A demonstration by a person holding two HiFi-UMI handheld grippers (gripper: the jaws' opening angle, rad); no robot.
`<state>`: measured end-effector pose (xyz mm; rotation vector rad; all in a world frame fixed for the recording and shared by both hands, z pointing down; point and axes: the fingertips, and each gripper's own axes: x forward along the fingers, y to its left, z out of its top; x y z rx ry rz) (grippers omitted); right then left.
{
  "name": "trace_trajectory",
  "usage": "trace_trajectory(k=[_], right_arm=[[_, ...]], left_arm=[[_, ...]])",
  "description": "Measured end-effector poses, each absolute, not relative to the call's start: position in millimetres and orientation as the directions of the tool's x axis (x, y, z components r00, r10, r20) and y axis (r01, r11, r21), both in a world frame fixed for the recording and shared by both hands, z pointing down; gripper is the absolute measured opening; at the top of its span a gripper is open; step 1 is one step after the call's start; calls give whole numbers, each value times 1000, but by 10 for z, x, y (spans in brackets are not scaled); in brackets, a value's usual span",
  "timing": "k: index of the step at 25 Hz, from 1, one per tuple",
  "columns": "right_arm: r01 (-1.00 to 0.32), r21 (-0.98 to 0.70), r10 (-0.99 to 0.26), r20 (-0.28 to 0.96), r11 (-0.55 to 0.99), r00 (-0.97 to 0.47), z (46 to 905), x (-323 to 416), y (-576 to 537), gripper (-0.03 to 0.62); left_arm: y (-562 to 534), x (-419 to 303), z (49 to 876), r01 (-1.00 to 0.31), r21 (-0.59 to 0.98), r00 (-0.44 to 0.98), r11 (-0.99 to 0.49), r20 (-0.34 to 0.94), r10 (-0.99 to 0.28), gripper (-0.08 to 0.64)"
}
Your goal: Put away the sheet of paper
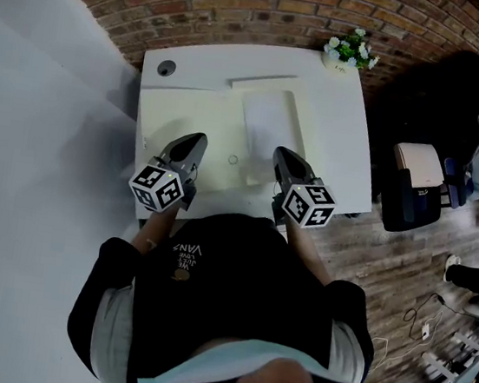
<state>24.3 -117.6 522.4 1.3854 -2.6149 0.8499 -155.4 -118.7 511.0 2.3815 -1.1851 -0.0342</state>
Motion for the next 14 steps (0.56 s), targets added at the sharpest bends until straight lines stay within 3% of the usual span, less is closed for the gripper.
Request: trace_trajectory(k=[14], right_arm=[[-786,-431,-745,310,443,-590,5226,303,-1198,-3]], left_arm=[[-1203,-1476,5130,-744,432,629,-510,195,-753,0]])
